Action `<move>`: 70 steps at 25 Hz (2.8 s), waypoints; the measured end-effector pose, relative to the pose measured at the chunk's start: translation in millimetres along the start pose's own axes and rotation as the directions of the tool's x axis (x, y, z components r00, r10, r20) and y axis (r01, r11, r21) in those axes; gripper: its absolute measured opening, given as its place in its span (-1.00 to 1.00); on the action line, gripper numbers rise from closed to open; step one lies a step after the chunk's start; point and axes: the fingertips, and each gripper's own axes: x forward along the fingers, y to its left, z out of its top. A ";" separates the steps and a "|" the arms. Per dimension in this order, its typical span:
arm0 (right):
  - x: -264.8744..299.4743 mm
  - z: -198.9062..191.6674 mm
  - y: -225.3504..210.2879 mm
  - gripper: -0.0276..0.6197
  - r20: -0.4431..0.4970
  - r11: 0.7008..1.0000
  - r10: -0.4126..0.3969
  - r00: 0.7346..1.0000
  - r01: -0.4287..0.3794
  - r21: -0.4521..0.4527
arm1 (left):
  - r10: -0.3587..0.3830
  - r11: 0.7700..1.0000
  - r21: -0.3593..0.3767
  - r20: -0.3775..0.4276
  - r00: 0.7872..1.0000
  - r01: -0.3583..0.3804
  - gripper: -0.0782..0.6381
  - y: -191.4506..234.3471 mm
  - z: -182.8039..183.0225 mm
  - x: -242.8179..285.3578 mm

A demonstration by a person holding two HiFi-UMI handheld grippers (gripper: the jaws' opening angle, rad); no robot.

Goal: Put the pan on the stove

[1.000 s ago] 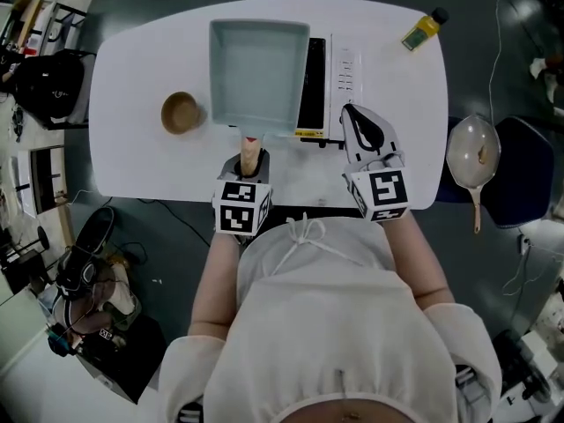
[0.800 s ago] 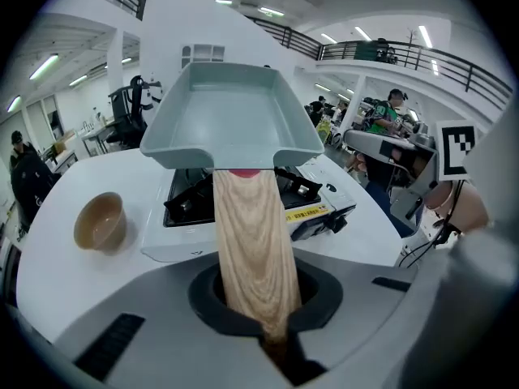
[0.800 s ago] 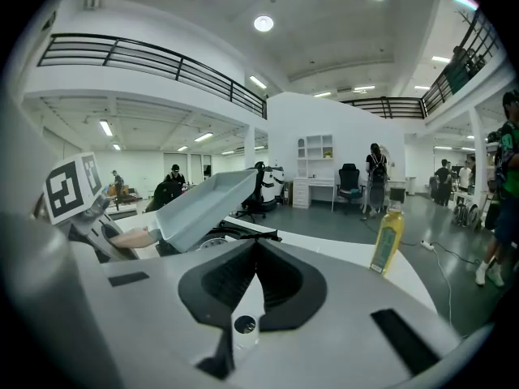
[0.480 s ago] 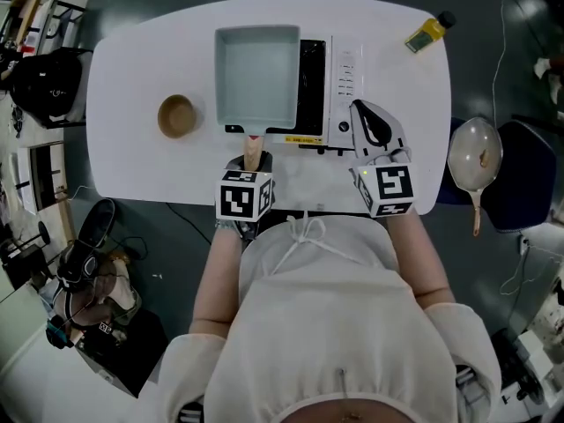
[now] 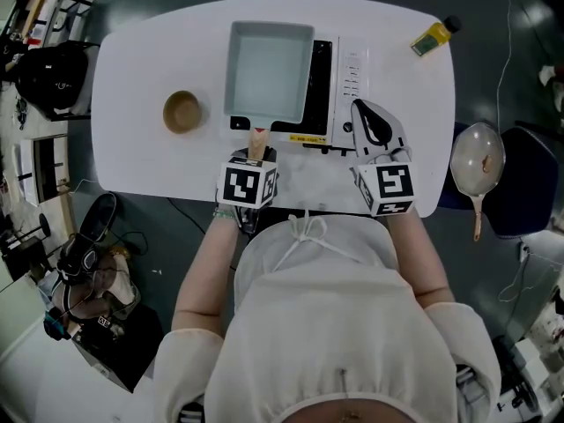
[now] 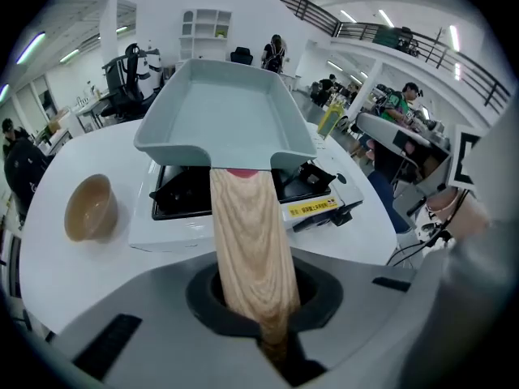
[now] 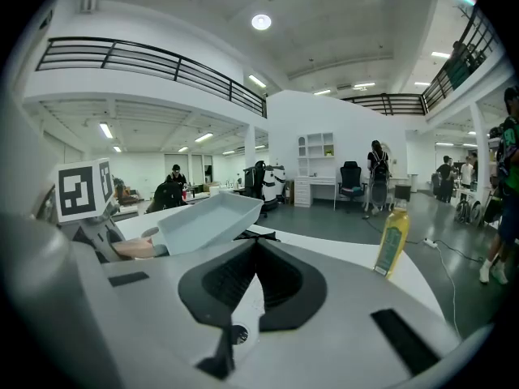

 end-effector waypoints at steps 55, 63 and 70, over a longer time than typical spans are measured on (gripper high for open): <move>-89.7 87.9 102.4 -0.90 0.204 0.980 -0.171 0.964 0.188 -0.066 | -0.234 0.945 0.319 0.508 0.829 0.072 -0.71 3.1 67.4 -204.1; -113.7 111.6 128.1 -0.90 0.271 0.964 -0.202 0.941 0.240 -0.113 | -0.284 0.925 0.381 0.709 0.646 -0.011 -0.71 17.9 63.5 -262.3; -123.4 125.0 147.5 -0.91 0.335 0.972 -0.162 0.928 0.209 -0.108 | -0.345 0.892 0.444 0.790 0.507 -0.087 -0.71 16.5 47.3 -292.1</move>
